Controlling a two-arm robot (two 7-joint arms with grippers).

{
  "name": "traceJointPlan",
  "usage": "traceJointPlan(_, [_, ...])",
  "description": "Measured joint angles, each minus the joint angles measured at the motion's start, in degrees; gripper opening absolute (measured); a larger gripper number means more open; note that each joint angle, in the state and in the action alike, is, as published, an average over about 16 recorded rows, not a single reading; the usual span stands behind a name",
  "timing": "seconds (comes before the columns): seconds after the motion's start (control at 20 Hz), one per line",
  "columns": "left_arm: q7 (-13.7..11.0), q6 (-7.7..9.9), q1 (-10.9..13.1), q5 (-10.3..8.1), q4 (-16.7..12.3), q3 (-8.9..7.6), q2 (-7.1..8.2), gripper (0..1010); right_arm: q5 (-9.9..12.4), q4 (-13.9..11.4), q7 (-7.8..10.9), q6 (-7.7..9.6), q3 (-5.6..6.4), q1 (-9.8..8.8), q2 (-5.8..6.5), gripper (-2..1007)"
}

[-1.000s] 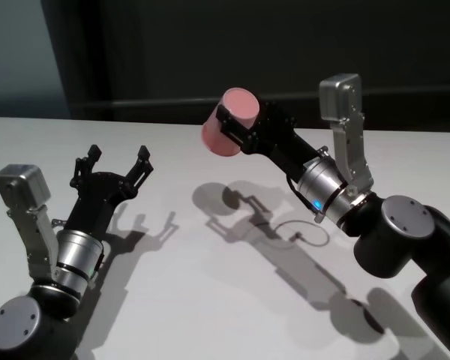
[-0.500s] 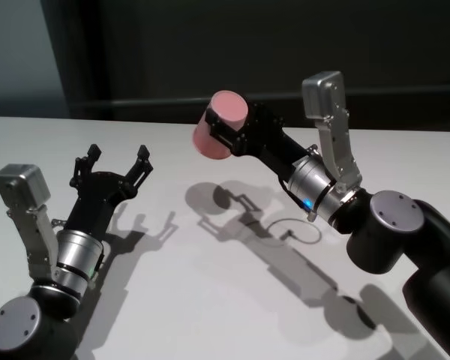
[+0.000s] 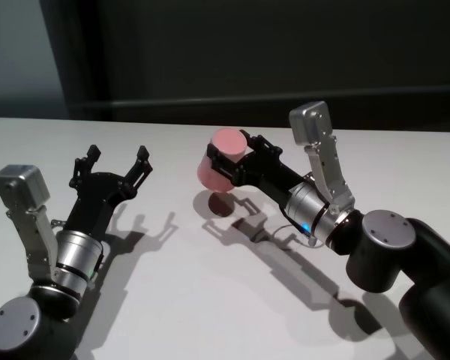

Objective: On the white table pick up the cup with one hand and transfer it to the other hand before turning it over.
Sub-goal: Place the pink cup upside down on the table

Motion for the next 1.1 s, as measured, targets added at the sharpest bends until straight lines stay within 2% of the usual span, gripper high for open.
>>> traceJointPlan(0.6, [0.0, 0.0, 0.0, 0.0, 0.0, 0.0, 0.0, 1003, -2.69, 1.84, 0.78, 3.27, -0.53, -1.47, 0.87, 738])
traceJointPlan(0.85, [0.0, 0.0, 0.0, 0.0, 0.0, 0.0, 0.0, 1003, -3.33, 2.01, 1.34, 4.0, -0.36, -1.66, 0.77, 755])
traceJointPlan(1.1, [0.0, 0.0, 0.0, 0.0, 0.0, 0.0, 0.0, 1003, -3.67, 2.18, 1.96, 4.48, -0.02, -1.79, 0.38, 815])
